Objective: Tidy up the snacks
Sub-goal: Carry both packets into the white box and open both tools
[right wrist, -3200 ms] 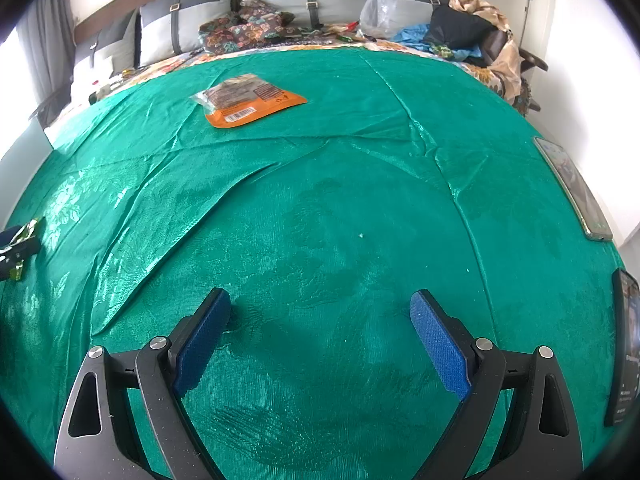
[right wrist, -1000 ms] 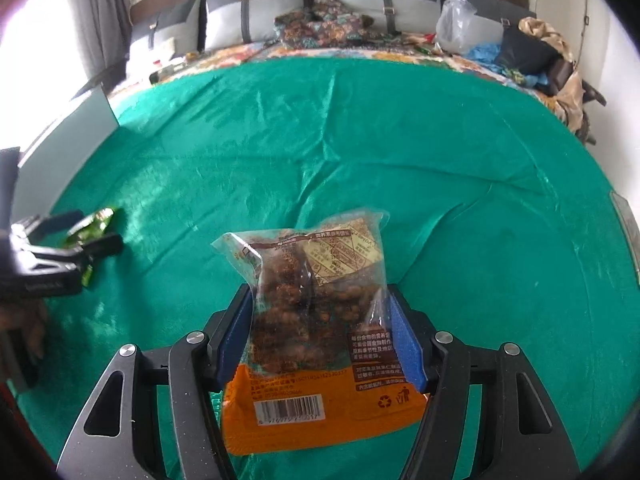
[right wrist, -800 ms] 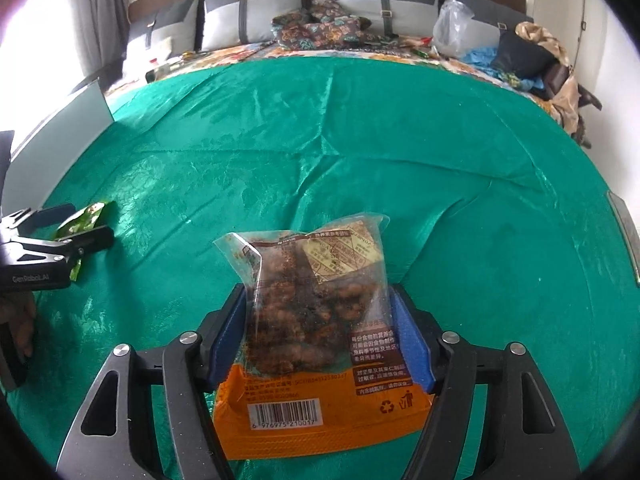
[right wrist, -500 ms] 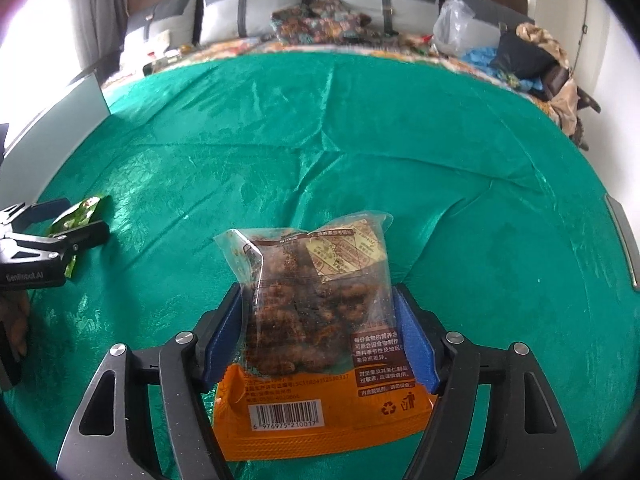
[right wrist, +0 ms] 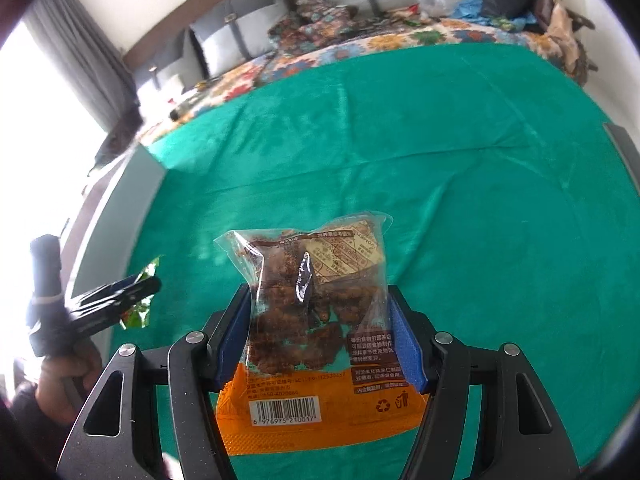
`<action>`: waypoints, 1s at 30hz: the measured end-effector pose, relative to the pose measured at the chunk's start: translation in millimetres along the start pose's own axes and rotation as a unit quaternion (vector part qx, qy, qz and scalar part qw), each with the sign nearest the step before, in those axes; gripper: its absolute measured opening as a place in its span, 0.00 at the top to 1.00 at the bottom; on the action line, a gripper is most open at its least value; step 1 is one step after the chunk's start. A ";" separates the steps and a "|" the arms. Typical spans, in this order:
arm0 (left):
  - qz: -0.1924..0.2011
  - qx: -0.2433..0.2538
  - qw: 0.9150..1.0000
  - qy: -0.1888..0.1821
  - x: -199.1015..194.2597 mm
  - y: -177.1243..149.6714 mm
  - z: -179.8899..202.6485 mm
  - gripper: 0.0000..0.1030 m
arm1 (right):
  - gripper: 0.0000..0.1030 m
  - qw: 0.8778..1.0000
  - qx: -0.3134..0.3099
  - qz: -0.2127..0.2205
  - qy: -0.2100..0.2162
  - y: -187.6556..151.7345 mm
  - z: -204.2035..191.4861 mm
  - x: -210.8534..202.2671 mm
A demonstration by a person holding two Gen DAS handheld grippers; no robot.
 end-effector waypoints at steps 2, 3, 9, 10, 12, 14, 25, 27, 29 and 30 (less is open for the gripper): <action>0.034 -0.011 0.999 -0.008 -50.9 15.2 -10.6 0.48 | 0.35 0.999 -0.018 0.000 0.027 9.8 -33.8 -0.6; 0.048 -0.013 0.999 0.000 -72.7 22.3 -21.0 0.48 | 0.35 0.999 -0.033 0.002 0.042 16.2 -54.7 -1.4; 0.090 -0.065 0.988 0.111 -175.2 49.5 -145.4 0.47 | 0.35 0.974 -0.153 0.009 0.170 54.1 -245.4 -5.7; 0.087 -0.078 0.984 0.136 -184.0 47.8 -170.2 0.47 | 0.35 0.966 -0.171 0.008 0.195 58.4 -283.8 -5.5; 0.079 -0.094 0.978 0.171 -190.7 40.7 -205.5 0.47 | 0.35 0.954 -0.194 0.004 0.229 61.4 -341.5 -2.3; 0.072 -0.105 0.969 0.210 -193.2 30.6 -233.1 0.40 | 0.32 0.944 -0.218 0.002 0.246 61.7 -396.4 6.7; 0.148 -0.163 0.913 0.343 -237.9 -20.8 -272.4 0.12 | 0.21 0.940 -0.251 -0.087 0.213 14.1 -441.6 76.7; 0.169 -0.163 0.898 0.371 -255.3 -17.0 -267.5 0.10 | 0.21 0.938 -0.265 -0.076 0.208 28.1 -444.5 72.4; 0.170 -0.159 0.893 0.386 -267.1 -12.9 -261.3 0.03 | 0.21 0.937 -0.278 -0.063 0.202 36.1 -451.0 63.3; 0.167 -0.155 0.891 0.394 -271.2 -11.4 -257.0 0.00 | 0.21 0.936 -0.284 -0.055 0.199 41.2 -454.3 60.0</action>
Point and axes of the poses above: each gripper's, at about its wrist camera, not at the fingertips, and x roughly the way its jaws point, z to its right, y to its top, the point moved 9 cm from there along x, roughly the way its jaws point, and after that the axes turned 8 degrees about -x, right-handed, at the moved point
